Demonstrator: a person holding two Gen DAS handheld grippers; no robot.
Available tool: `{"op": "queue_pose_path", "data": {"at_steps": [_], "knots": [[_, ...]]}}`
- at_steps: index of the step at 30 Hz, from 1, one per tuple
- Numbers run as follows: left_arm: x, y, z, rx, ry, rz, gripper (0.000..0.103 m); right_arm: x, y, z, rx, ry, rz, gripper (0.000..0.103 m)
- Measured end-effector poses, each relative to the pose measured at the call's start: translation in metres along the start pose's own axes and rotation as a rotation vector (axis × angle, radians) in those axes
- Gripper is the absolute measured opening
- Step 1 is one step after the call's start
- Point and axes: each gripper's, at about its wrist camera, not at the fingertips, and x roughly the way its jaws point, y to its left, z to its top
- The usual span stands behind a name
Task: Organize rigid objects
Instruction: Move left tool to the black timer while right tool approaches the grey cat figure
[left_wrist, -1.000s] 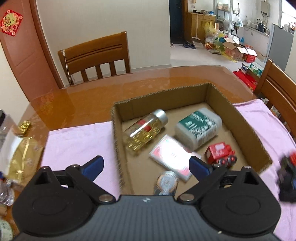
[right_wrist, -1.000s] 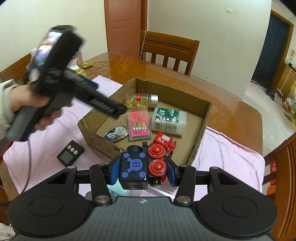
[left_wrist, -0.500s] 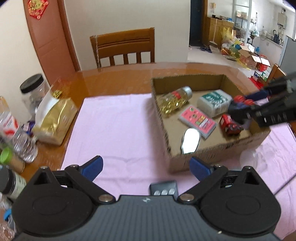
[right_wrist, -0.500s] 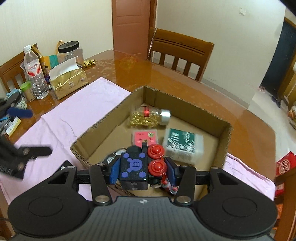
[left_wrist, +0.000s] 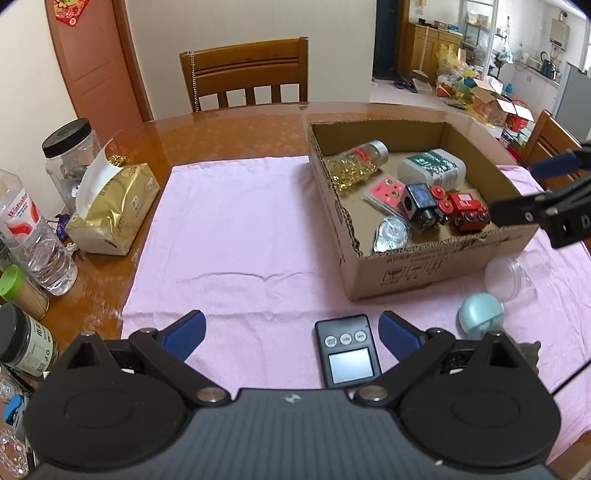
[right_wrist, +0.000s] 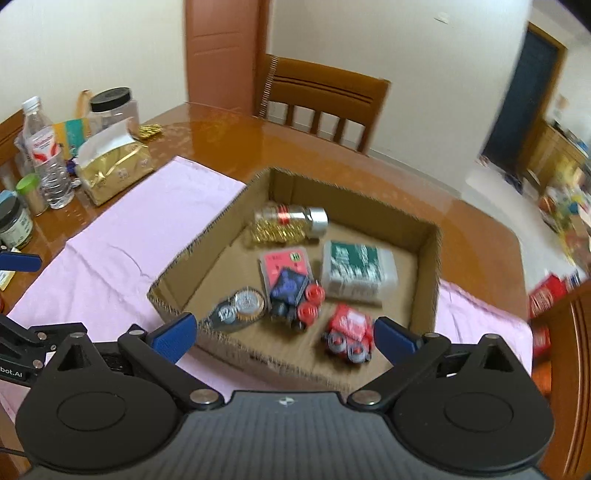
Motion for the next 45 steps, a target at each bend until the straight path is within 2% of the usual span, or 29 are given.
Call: {"op": "queue_pose_path", "data": {"at_steps": [4, 10, 16, 22, 25, 33, 39, 45], "knots": [[0.001, -0.001, -0.009, 0.021, -0.022, 0.012, 0.099, -0.004, 0.005, -0.024, 0.094, 0.03, -0.066, 0.103], [0.007, 0.0, -0.02, 0.049, -0.013, -0.011, 0.101, 0.003, 0.02, -0.072, 0.269, 0.1, -0.159, 0.103], [0.012, 0.002, -0.03, 0.048, -0.015, -0.027, 0.101, 0.027, 0.047, -0.103, 0.331, 0.162, -0.223, 0.103], [0.023, -0.002, -0.033, 0.05, 0.015, -0.044, 0.101, 0.043, 0.048, -0.119, 0.351, 0.213, -0.229, 0.103], [0.033, -0.01, -0.034, 0.063, 0.034, -0.052, 0.101, 0.041, 0.042, -0.127, 0.355, 0.218, -0.195, 0.103], [0.078, -0.034, -0.039, 0.106, 0.104, -0.017, 0.102, 0.054, 0.031, -0.143, 0.367, 0.279, -0.148, 0.103], [0.08, -0.021, -0.05, 0.063, 0.142, -0.004, 0.102, 0.054, 0.031, -0.146, 0.336, 0.266, -0.129, 0.103], [0.075, 0.008, -0.054, 0.017, 0.155, 0.068, 0.102, 0.052, 0.032, -0.148, 0.313, 0.256, -0.116, 0.103]]}}
